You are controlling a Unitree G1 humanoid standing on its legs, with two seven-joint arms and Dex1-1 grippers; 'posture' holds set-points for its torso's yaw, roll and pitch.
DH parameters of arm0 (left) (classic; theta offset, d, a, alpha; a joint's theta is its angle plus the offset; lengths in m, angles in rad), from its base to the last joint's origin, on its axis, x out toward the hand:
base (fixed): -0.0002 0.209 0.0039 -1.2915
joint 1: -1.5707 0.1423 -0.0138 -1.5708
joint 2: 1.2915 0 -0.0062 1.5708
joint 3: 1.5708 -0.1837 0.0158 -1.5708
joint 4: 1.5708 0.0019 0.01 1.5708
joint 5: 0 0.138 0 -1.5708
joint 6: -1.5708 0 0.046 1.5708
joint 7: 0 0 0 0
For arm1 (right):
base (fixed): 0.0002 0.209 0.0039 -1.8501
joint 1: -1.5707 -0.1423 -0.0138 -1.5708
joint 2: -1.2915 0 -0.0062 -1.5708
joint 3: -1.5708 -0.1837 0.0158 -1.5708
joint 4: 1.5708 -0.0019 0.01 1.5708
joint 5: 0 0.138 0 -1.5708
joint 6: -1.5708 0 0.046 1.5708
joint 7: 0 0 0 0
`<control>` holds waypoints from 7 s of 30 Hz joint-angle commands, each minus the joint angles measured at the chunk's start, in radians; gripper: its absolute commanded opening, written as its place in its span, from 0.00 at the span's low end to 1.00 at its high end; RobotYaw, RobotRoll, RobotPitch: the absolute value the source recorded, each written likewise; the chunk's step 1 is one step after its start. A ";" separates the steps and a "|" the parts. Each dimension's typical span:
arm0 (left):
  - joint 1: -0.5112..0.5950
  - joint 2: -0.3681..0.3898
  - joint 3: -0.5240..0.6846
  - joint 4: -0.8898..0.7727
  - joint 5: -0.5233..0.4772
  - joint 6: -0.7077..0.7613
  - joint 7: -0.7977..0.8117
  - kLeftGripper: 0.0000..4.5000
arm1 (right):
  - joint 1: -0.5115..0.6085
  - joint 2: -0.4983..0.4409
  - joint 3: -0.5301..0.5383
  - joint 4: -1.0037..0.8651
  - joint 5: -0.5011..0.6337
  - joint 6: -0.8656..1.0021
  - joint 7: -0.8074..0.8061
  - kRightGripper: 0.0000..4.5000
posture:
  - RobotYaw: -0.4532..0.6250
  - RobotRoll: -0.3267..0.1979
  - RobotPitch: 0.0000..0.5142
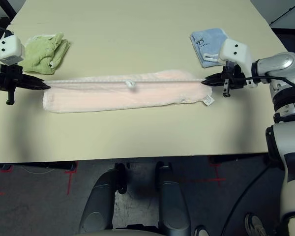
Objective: Fold the towel and set it aside.
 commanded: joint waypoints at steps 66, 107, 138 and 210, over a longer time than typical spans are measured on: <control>0.579 -0.230 0.468 -0.662 -0.377 0.287 0.108 1.00 | 0.130 0.146 -0.434 -0.245 0.280 0.753 0.208 0.99 | 0.37 0.62 0.52; 0.642 -0.247 0.401 -0.761 -0.420 0.183 0.086 1.00 | 0.566 0.404 -1.294 -1.093 0.788 1.959 -0.777 0.99 | 0.35 0.62 0.54; 0.695 -0.244 0.412 -0.822 -0.440 0.204 0.119 1.00 | 0.565 0.532 -1.205 -1.033 0.891 1.728 -1.082 0.99 | 0.36 0.62 0.53; 0.674 -0.236 0.385 -0.792 -0.430 0.182 0.140 1.00 | 0.679 0.477 -0.509 -1.346 1.096 1.649 -1.112 0.00 | 0.37 0.62 0.46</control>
